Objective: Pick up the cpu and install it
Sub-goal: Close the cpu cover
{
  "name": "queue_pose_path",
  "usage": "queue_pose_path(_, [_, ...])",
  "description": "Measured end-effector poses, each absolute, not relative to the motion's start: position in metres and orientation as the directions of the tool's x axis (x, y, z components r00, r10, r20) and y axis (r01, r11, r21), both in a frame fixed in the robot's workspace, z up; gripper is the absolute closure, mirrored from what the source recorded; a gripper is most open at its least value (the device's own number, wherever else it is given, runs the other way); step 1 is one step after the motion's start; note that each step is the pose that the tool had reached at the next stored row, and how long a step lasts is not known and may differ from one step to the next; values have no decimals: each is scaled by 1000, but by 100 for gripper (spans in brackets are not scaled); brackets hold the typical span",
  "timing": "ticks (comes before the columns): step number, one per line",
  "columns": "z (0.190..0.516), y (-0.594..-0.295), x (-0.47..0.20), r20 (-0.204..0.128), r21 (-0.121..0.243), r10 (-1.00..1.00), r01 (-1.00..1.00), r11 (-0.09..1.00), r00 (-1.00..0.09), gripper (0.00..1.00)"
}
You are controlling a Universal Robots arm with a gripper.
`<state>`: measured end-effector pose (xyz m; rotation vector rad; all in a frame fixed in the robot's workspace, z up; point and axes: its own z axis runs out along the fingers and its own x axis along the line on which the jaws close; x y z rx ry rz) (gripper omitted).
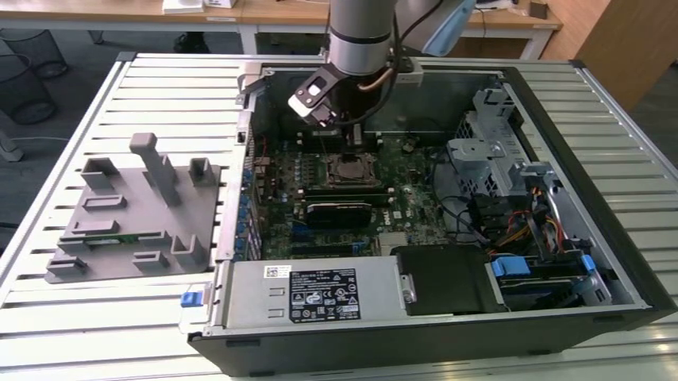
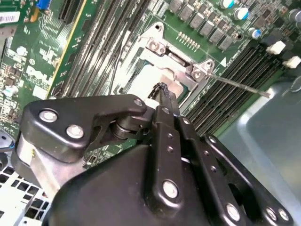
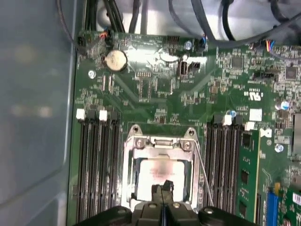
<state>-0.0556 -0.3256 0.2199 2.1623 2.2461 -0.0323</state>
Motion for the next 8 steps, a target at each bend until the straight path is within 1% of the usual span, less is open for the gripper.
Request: queue_pose_path(8, [220,-326,-42,-31,0,999,999,38,-38,89])
